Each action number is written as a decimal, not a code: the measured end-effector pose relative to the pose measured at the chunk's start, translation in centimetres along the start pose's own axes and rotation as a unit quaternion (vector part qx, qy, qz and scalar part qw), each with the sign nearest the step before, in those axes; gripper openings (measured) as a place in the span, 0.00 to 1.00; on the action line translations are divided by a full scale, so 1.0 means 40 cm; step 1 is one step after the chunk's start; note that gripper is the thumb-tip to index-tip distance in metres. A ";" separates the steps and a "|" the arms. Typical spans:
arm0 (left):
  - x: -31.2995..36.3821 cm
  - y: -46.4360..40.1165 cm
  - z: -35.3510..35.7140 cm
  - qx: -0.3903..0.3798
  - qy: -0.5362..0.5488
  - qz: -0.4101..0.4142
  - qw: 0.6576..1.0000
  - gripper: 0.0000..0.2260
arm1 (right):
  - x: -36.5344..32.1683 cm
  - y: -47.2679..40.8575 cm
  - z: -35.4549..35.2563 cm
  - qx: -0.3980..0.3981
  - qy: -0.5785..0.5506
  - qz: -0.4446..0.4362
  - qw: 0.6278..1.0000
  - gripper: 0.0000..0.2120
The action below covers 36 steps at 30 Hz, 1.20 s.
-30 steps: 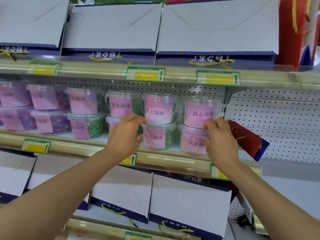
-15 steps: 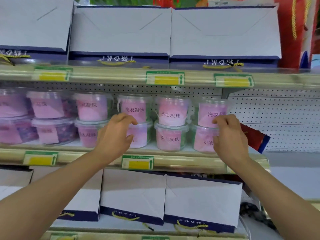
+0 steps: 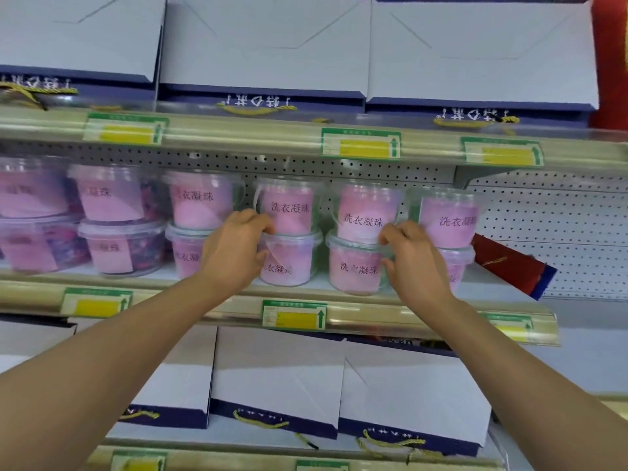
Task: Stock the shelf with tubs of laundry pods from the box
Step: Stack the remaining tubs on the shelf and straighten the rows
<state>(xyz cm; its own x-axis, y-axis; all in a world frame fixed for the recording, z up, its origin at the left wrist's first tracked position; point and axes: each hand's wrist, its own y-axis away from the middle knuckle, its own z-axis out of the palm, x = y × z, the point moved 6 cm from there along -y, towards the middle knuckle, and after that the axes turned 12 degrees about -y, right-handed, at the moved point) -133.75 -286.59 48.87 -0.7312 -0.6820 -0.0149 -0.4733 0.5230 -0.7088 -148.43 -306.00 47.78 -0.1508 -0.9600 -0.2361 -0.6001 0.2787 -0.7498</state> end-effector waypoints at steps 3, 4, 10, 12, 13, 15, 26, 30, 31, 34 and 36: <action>0.001 -0.006 0.003 0.005 0.001 0.000 1.000 0.13 | 0.001 -0.003 0.007 0.006 -0.008 -0.011 1.000 0.16; 0.001 -0.006 0.003 0.009 0.003 0.000 1.000 0.12 | 0.001 -0.003 0.008 0.009 -0.010 -0.015 1.000 0.16; 0.001 -0.003 0.003 0.022 0.002 -0.003 1.000 0.11 | -0.002 -0.001 0.009 0.016 -0.020 -0.018 1.000 0.15; 0.000 -0.001 0.001 0.025 0.005 -0.006 1.000 0.10 | -0.006 -0.001 0.008 0.015 -0.025 -0.018 0.999 0.14; 0.001 0.000 0.000 0.026 0.004 -0.005 1.000 0.10 | -0.008 0.000 0.007 0.014 -0.026 -0.019 0.999 0.14; 0.001 0.003 -0.002 0.026 -0.003 -0.003 1.000 0.10 | -0.010 0.000 0.006 0.012 -0.027 -0.018 0.999 0.13; 0.000 0.010 -0.006 0.023 -0.016 -0.004 1.000 0.10 | -0.007 0.002 0.008 0.015 -0.024 -0.011 1.000 0.13; -0.001 0.013 -0.010 0.027 -0.012 -0.008 1.000 0.10 | -0.010 0.002 0.002 0.010 -0.032 -0.011 0.999 0.13; -0.002 0.014 -0.011 0.030 -0.009 -0.008 0.999 0.11 | -0.010 0.004 -0.002 0.009 -0.037 -0.009 0.999 0.13; -0.006 0.029 -0.001 0.032 0.003 -0.013 0.999 0.16 | 0.002 0.024 -0.038 0.049 -0.037 0.005 0.998 0.17; -0.007 0.050 0.013 0.033 0.008 -0.020 0.999 0.20 | 0.025 0.045 -0.077 0.102 -0.027 0.019 0.994 0.18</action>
<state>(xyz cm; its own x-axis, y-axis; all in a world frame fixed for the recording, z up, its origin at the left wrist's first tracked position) -134.24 -285.62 47.09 -0.7206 -0.6929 0.0244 -0.4685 0.4605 -0.7540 -152.06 -306.55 48.10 -0.1242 -0.9470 -0.2964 -0.4214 0.3207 -0.8483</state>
